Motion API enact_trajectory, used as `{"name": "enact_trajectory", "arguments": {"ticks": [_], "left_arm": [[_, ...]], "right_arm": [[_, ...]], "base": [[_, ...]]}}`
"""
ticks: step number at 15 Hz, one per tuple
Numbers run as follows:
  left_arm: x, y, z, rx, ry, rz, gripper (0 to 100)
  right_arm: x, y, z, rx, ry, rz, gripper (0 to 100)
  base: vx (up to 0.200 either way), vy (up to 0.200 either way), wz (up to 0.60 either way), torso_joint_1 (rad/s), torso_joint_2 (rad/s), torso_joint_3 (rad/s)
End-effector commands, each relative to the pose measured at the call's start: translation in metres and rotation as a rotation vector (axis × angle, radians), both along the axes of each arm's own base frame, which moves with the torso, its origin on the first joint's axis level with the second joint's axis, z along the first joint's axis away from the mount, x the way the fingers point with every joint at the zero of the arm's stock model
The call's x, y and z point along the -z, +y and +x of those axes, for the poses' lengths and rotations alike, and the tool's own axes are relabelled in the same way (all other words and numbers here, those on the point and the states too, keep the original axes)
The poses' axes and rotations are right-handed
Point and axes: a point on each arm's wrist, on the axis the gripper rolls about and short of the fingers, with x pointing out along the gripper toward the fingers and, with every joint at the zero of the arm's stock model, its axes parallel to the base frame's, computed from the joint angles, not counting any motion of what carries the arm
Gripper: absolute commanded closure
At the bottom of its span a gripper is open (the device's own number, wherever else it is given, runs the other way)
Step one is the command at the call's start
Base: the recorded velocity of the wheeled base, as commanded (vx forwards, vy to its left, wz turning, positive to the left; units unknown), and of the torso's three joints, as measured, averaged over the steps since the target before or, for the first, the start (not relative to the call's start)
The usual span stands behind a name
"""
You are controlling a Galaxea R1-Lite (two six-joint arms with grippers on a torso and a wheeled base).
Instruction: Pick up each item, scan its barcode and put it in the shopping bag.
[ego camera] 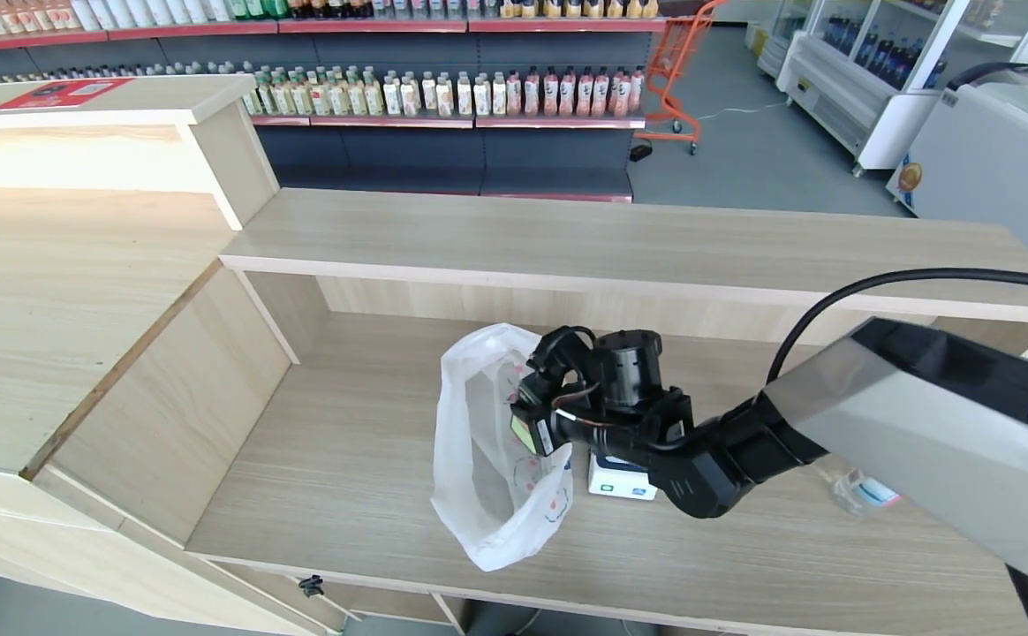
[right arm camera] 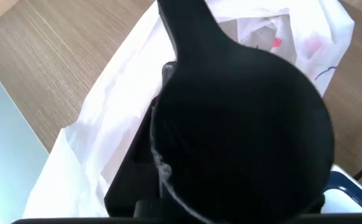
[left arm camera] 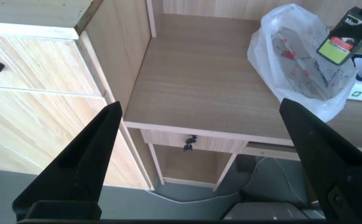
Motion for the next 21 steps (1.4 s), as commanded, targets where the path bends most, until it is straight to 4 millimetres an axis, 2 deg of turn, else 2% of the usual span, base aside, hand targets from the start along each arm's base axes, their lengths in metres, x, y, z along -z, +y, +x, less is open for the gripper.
{"name": "enact_trajectory", "arguments": {"ticks": [1, 5, 8, 11, 12, 14, 15, 17, 19, 20, 21], "left_arm": [[0.000, 0.000, 0.000, 0.000, 0.000, 0.000, 0], [0.000, 0.000, 0.000, 0.000, 0.000, 0.000, 0], [0.000, 0.000, 0.000, 0.000, 0.000, 0.000, 0], [0.000, 0.000, 0.000, 0.000, 0.000, 0.000, 0], [0.000, 0.000, 0.000, 0.000, 0.000, 0.000, 0], [0.000, 0.000, 0.000, 0.000, 0.000, 0.000, 0], [0.000, 0.000, 0.000, 0.000, 0.000, 0.000, 0], [0.000, 0.000, 0.000, 0.000, 0.000, 0.000, 0], [0.000, 0.000, 0.000, 0.000, 0.000, 0.000, 0], [0.000, 0.000, 0.000, 0.000, 0.000, 0.000, 0], [0.000, 0.000, 0.000, 0.000, 0.000, 0.000, 0]], "right_arm": [[0.030, 0.016, 0.010, -0.024, 0.005, -0.042, 100], [0.050, 0.025, 0.022, -0.040, -0.022, -0.080, 100], [0.079, 0.022, 0.021, -0.057, -0.023, -0.156, 100], [0.092, 0.020, 0.025, -0.051, -0.020, -0.161, 100], [0.098, 0.020, 0.027, -0.049, -0.018, -0.166, 0], [0.098, 0.020, 0.027, -0.049, -0.033, -0.157, 0], [0.093, 0.021, 0.028, -0.045, -0.034, -0.142, 0], [0.059, 0.014, 0.029, 0.018, 0.012, 0.008, 0], [0.024, -0.005, 0.031, 0.087, 0.073, 0.140, 0], [-0.010, -0.026, 0.024, 0.104, 0.147, 0.229, 0], [-0.025, -0.033, 0.019, 0.103, 0.166, 0.269, 0]], "base": [[0.000, 0.000, 0.00, 0.000, 0.00, 0.000], [0.000, 0.000, 0.00, 0.000, 0.00, 0.000], [0.000, 0.000, 0.00, 0.000, 0.00, 0.000], [0.000, 0.000, 0.00, 0.000, 0.00, 0.000], [0.000, 0.000, 0.00, 0.000, 0.00, 0.000], [0.000, 0.000, 0.00, 0.000, 0.00, 0.000], [0.000, 0.000, 0.00, 0.000, 0.00, 0.000], [0.000, 0.000, 0.00, 0.000, 0.00, 0.000], [0.000, 0.000, 0.00, 0.000, 0.00, 0.000], [0.000, 0.000, 0.00, 0.000, 0.00, 0.000], [0.000, 0.000, 0.00, 0.000, 0.00, 0.000]]}}
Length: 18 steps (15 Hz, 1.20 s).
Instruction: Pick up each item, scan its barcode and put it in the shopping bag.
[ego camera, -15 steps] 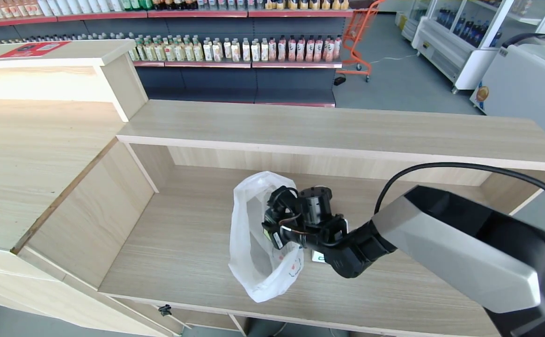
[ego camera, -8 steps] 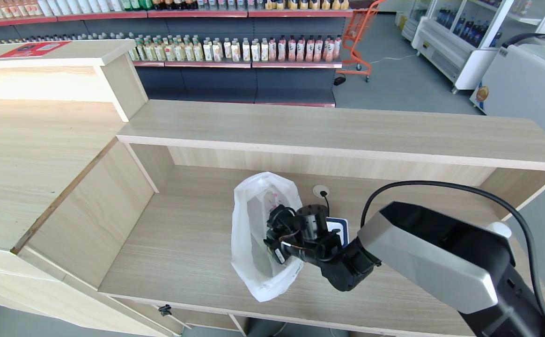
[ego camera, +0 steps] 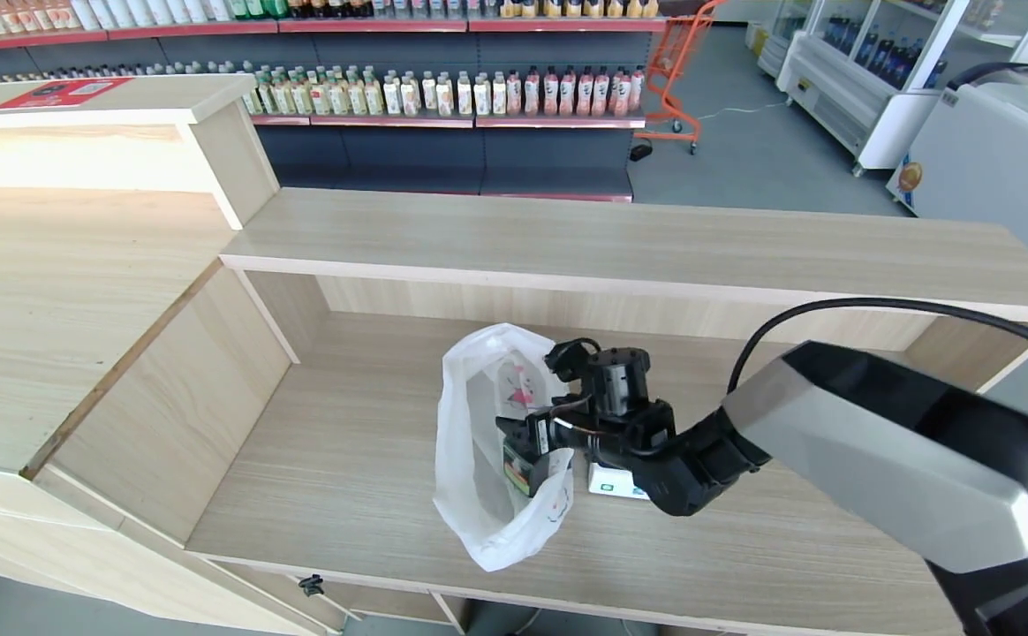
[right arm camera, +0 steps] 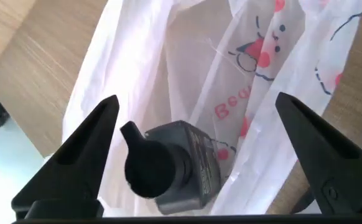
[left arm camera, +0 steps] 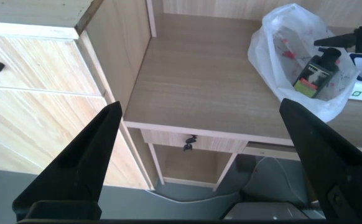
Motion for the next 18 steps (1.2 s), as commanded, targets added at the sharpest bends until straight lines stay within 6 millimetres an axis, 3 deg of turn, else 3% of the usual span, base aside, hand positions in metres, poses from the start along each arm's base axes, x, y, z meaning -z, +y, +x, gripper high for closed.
{"name": "enact_trajectory", "arguments": {"ticks": [1, 3, 5, 8, 9, 11, 13, 18], "left_arm": [[0.000, 0.000, 0.000, 0.002, 0.000, 0.000, 0], [0.000, 0.000, 0.000, 0.000, 0.000, 0.000, 0], [0.000, 0.000, 0.000, 0.000, 0.000, 0.000, 0], [0.000, 0.000, 0.000, 0.000, 0.000, 0.000, 0], [0.000, 0.000, 0.000, 0.000, 0.001, 0.000, 0], [0.000, 0.000, 0.000, 0.000, 0.000, 0.000, 0], [0.000, 0.000, 0.000, 0.000, 0.000, 0.000, 0], [0.000, 0.000, 0.000, 0.000, 0.001, -0.003, 0]], "right_arm": [[-0.096, -0.043, -0.029, -0.001, 0.068, 0.231, 0], [-0.146, -0.072, -0.069, -0.066, 0.202, 0.330, 0], [-0.172, -0.110, -0.112, -0.087, 0.314, 0.327, 0], [-0.171, -0.146, -0.138, 0.084, 0.136, 0.133, 0], [-0.167, -0.164, -0.153, 0.222, 0.026, -0.029, 0], [-0.170, -0.181, -0.183, 0.295, -0.030, -0.076, 0], [-0.159, -0.193, -0.209, 0.353, -0.025, -0.102, 0], [-0.162, -0.205, -0.212, 0.477, -0.048, -0.116, 0]], "base": [[0.000, 0.000, 0.00, 0.000, 0.00, 0.000], [0.000, 0.000, 0.00, 0.000, 0.00, 0.000], [0.000, 0.000, 0.00, 0.000, 0.00, 0.000], [0.000, 0.000, 0.00, 0.000, 0.00, 0.000], [0.000, 0.000, 0.00, 0.000, 0.00, 0.000], [0.000, 0.000, 0.00, 0.000, 0.00, 0.000], [0.000, 0.000, 0.00, 0.000, 0.00, 0.000], [-0.040, -0.040, 0.00, 0.002, 0.00, 0.000]]}}
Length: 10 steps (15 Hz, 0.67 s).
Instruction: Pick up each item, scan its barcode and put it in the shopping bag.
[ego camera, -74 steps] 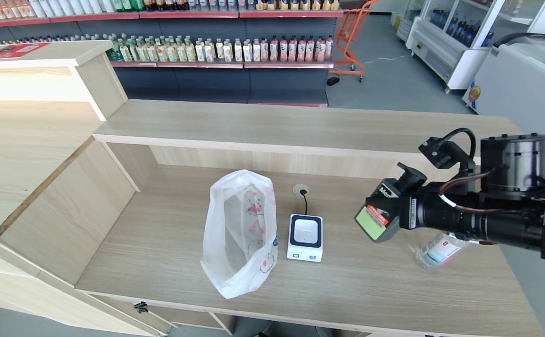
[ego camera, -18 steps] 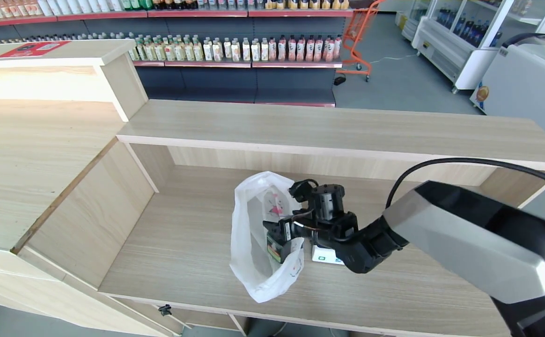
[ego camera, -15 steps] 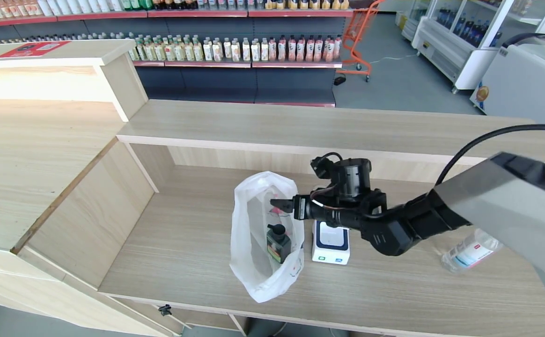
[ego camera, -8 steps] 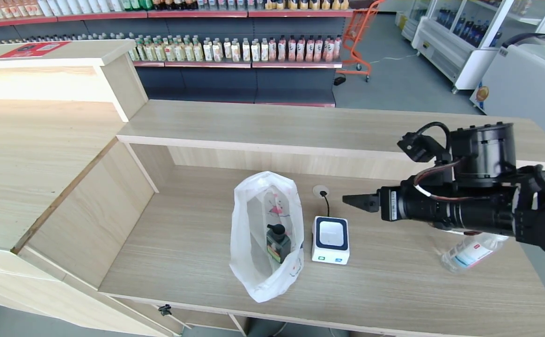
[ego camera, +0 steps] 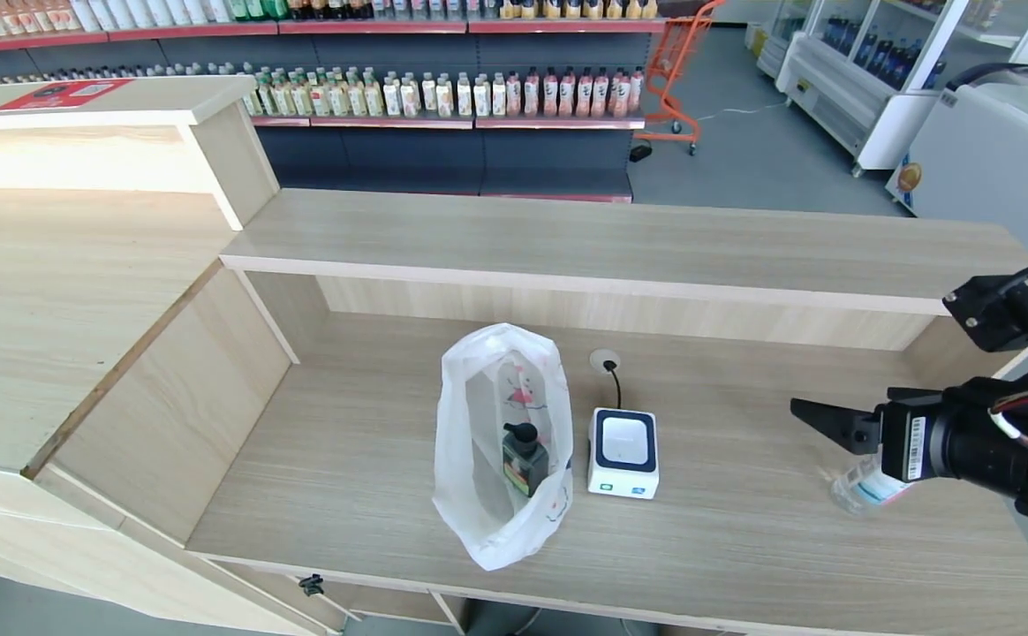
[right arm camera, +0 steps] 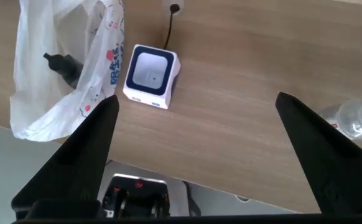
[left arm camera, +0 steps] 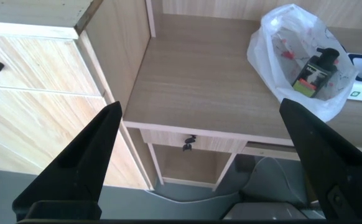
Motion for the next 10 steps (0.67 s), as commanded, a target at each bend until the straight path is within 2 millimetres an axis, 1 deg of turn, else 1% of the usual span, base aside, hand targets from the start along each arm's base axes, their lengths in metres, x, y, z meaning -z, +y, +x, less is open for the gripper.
{"name": "enact_trajectory", "arguments": {"ticks": [1, 4, 6, 10], "left_arm": [[0.0000, 0.0000, 0.0001, -0.002, 0.001, -0.002, 0], [0.0000, 0.0000, 0.0001, -0.004, 0.001, -0.015, 0], [0.0000, 0.0000, 0.0001, -0.002, 0.001, -0.011, 0], [0.0000, 0.0000, -0.0001, -0.001, -0.001, 0.004, 0]], "right_arm": [[-0.0041, -0.0059, -0.0026, 0.027, -0.020, 0.006, 0], [-0.0027, -0.0097, -0.0096, 0.037, 0.023, -0.003, 0], [-0.0087, -0.0097, -0.0095, 0.041, 0.023, 0.005, 0], [-0.0076, -0.0132, -0.0069, 0.096, 0.026, -0.008, 0]], "base": [[-0.200, -0.200, 0.00, 0.002, 0.01, 0.002], [-0.200, -0.200, 0.00, -0.002, 0.01, 0.001], [-0.200, -0.200, 0.00, -0.010, 0.00, 0.009], [-0.200, -0.200, 0.00, 0.001, 0.00, 0.000]]}}
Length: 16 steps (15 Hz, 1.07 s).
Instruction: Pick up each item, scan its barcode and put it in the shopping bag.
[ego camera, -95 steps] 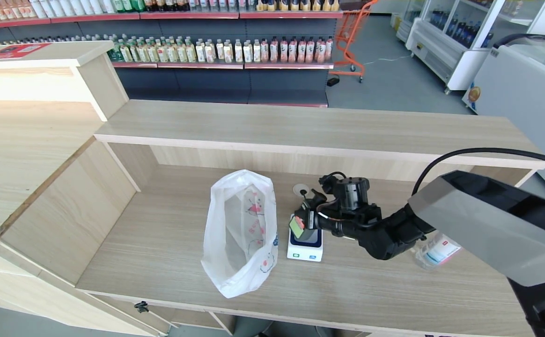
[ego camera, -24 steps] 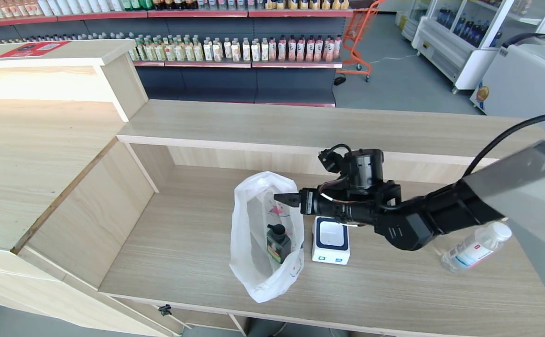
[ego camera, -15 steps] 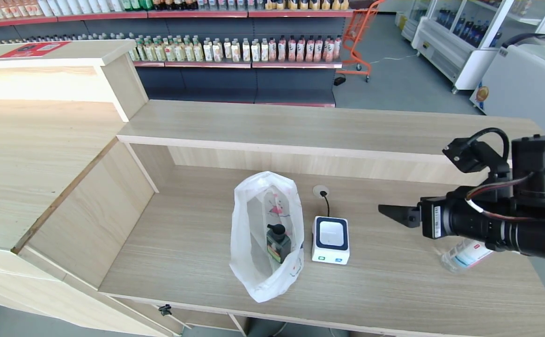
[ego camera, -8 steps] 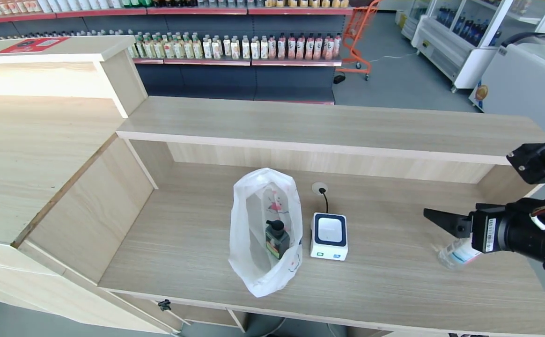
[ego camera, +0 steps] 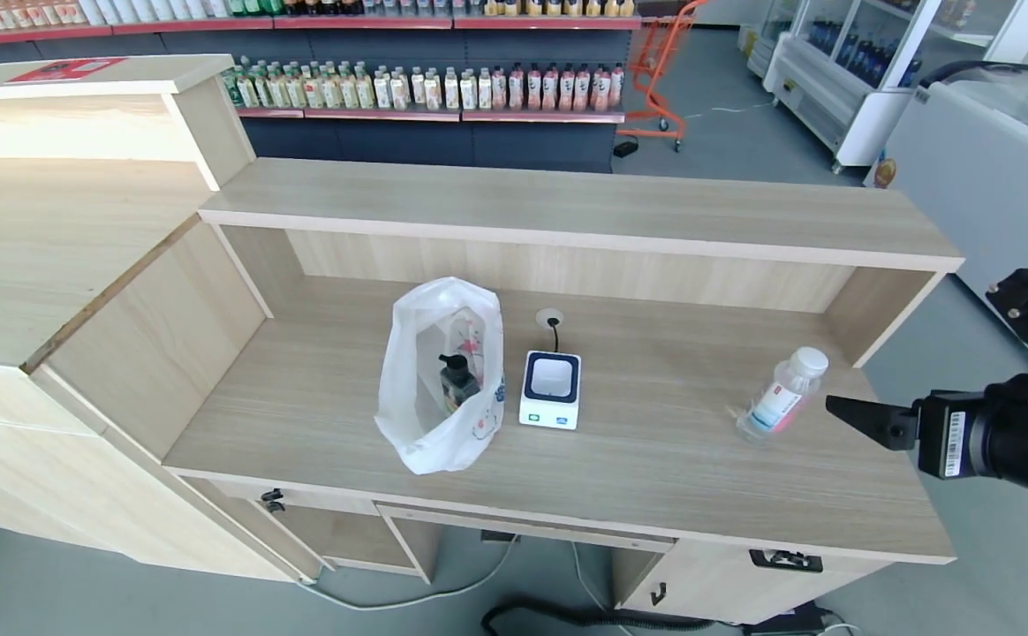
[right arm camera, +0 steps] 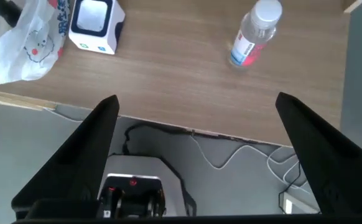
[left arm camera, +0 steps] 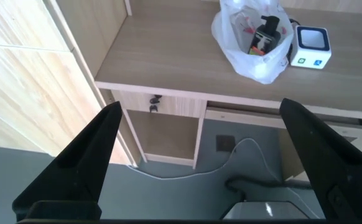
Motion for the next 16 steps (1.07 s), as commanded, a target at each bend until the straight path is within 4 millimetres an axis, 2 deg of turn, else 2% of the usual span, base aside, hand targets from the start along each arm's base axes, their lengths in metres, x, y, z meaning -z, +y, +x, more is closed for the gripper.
{"name": "enact_trajectory", "arguments": {"ticks": [1, 4, 9, 11, 12, 13, 14, 15, 16], "left_arm": [[0.000, 0.000, 0.000, 0.000, -0.001, 0.000, 0], [0.000, 0.000, 0.000, 0.002, -0.001, 0.004, 0], [0.000, 0.000, 0.000, 0.003, -0.001, 0.009, 0], [0.000, 0.000, 0.000, 0.000, -0.001, 0.012, 0], [0.000, 0.000, 0.000, 0.000, -0.001, 0.000, 0], [0.000, 0.000, 0.000, 0.002, -0.001, -0.002, 0], [0.000, 0.000, 0.000, 0.000, -0.001, -0.002, 0], [0.000, 0.000, 0.000, 0.000, -0.001, -0.002, 0], [0.000, 0.000, 0.000, 0.000, -0.001, -0.002, 0]], "right_arm": [[0.000, -0.004, 0.002, 0.024, 0.002, 0.002, 0], [0.002, -0.010, 0.002, 0.062, 0.005, 0.006, 0], [0.025, -0.041, 0.001, 0.281, 0.094, -0.028, 0], [0.029, -0.042, 0.000, 0.282, 0.110, -0.028, 0], [0.028, -0.042, 0.002, 0.268, 0.108, -0.016, 0], [0.027, -0.039, 0.003, 0.235, 0.101, 0.010, 0], [0.026, -0.032, 0.002, 0.124, 0.112, 0.087, 0], [0.032, -0.032, 0.005, 0.104, 0.136, 0.064, 0], [0.040, -0.036, 0.017, 0.111, 0.163, 0.014, 0]], "base": [[-0.200, -0.200, 0.00, 0.002, 0.01, 0.002], [0.000, 0.000, 0.00, 0.000, 0.00, 0.000], [0.000, -0.200, 0.00, 0.009, 0.00, 0.000], [0.000, -0.200, 0.00, 0.007, 0.01, 0.000], [0.000, 0.000, 0.00, 0.000, 0.00, 0.000], [0.000, 0.000, 0.00, 0.000, 0.00, 0.000], [0.000, 0.000, 0.00, 0.000, 0.00, 0.000], [0.000, 0.000, 0.00, 0.000, 0.00, 0.000], [0.000, 0.000, 0.00, 0.000, 0.00, 0.000]]}}
